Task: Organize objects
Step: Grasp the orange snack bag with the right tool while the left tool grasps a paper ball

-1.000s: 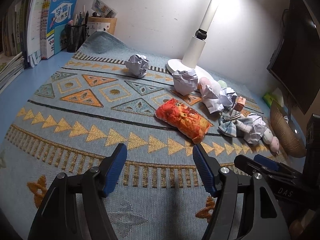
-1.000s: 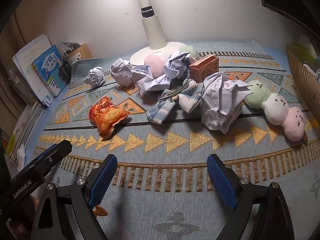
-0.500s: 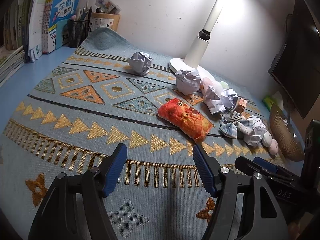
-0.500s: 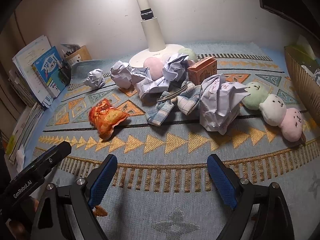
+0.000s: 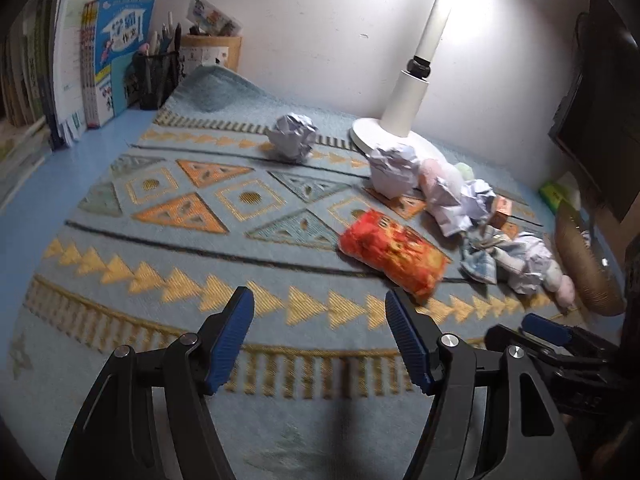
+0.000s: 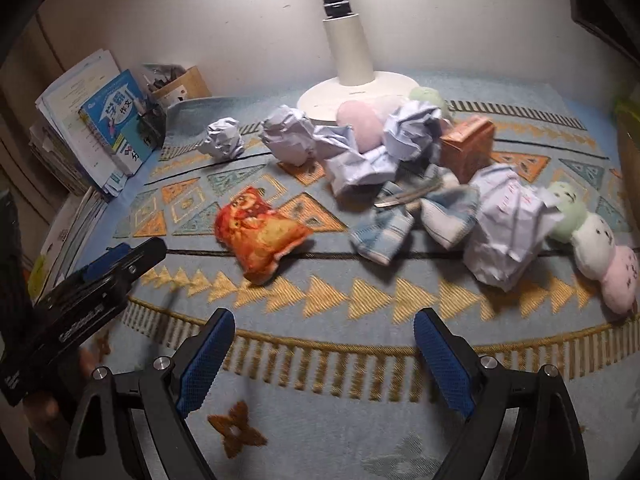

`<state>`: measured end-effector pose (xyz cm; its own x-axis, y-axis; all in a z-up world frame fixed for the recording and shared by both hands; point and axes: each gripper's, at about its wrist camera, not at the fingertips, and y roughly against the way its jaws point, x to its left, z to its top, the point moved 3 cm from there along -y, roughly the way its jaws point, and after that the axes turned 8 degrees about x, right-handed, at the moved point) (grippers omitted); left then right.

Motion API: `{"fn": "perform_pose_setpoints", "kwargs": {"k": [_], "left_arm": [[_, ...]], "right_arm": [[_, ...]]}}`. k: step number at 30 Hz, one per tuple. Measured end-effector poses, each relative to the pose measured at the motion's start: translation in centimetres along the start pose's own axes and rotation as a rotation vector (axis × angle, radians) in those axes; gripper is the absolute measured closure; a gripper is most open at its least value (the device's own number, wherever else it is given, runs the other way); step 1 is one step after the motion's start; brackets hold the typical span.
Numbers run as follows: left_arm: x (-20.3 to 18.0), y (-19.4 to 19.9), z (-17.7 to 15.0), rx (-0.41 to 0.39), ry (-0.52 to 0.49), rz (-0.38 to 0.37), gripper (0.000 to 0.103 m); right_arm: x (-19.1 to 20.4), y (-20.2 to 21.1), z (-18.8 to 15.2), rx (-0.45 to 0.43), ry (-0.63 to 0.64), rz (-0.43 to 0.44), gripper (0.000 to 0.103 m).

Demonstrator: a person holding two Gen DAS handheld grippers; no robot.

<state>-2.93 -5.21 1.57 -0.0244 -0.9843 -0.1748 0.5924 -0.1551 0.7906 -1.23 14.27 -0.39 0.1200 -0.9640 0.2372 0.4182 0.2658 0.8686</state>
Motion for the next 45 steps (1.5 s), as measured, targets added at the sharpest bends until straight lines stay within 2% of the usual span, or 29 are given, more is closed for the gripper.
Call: {"fn": "perform_pose_setpoints", "kwargs": {"k": [2,3,5,7,9,11,13,15,17,18,20,21,22,23,24,29,34,39,42,44,45], "left_arm": [[0.8,-0.8,2.1,0.012,-0.039,0.082,0.037],[1.3,-1.3,3.3,0.028,-0.046,0.091,0.037],[2.2,-2.3,5.7,0.056,-0.032,0.056,0.037],[2.9,-3.4,8.0,0.069,-0.010,-0.023,0.036],[3.6,-5.3,9.9,0.077,0.013,-0.078,0.028],[4.1,-7.2,10.9,0.073,0.048,-0.087,0.028],[3.9,-8.7,11.8,0.094,0.037,-0.111,0.028],[3.2,-9.6,12.5,0.094,0.009,-0.099,0.028],[2.6,-10.4,13.1,0.085,-0.014,-0.049,0.028],[2.5,-10.9,13.4,0.083,-0.013,-0.040,0.028],[2.5,-11.7,13.7,0.077,-0.003,-0.042,0.028],[2.5,-11.9,13.9,0.070,0.002,-0.043,0.030],[2.5,-12.1,13.9,0.065,0.004,-0.042,0.032],[2.5,-12.2,14.0,0.066,0.001,-0.043,0.043],[2.4,-12.3,14.0,0.067,-0.007,-0.050,0.059],[2.0,-11.2,13.7,0.015,-0.046,-0.039,0.061],[1.7,-9.1,11.5,0.035,-0.058,-0.022,0.062],[0.7,-4.6,7.1,0.024,-0.019,-0.031,0.062],[-0.6,-2.7,3.5,0.029,-0.042,-0.019,0.062],[-1.1,-1.8,1.6,0.028,-0.053,0.007,0.062],[-1.2,-1.4,0.9,0.025,-0.052,0.013,0.062]], "right_arm": [[1.4,-0.4,1.5,-0.002,0.041,-0.010,0.012],[2.1,-0.7,2.2,-0.002,0.065,-0.010,0.012],[3.2,-1.7,3.3,0.004,0.112,-0.022,0.012],[3.9,-3.0,4.1,0.002,0.151,-0.052,0.012],[4.3,-4.3,4.5,-0.003,0.176,-0.075,0.012],[4.7,-5.3,4.8,0.012,0.205,-0.057,0.012],[5.1,-6.0,5.1,0.015,0.231,-0.058,0.012],[5.6,-6.6,5.3,0.006,0.248,-0.081,0.012],[5.6,-7.1,5.3,0.011,0.250,-0.095,0.018],[5.6,-6.9,5.4,-0.004,0.252,-0.086,0.030],[5.4,-6.7,5.2,-0.012,0.250,-0.062,0.034],[5.3,-6.6,5.2,-0.019,0.242,-0.066,0.042],[5.3,-6.5,5.2,-0.025,0.236,-0.064,0.045],[5.2,-6.4,5.2,-0.029,0.234,-0.056,0.047],[5.2,-6.3,5.2,-0.034,0.231,-0.053,0.050],[4.6,-5.9,5.2,-0.056,0.197,-0.042,0.056],[4.3,-4.0,4.6,-0.128,0.181,-0.038,0.057],[2.9,-2.5,2.1,-0.110,0.099,-0.012,0.060],[2.7,-1.9,0.8,-0.094,0.108,0.021,0.060],[2.7,-1.7,0.8,-0.099,0.119,0.011,0.058],[2.8,-1.6,1.1,-0.111,0.130,-0.003,0.047]]}}
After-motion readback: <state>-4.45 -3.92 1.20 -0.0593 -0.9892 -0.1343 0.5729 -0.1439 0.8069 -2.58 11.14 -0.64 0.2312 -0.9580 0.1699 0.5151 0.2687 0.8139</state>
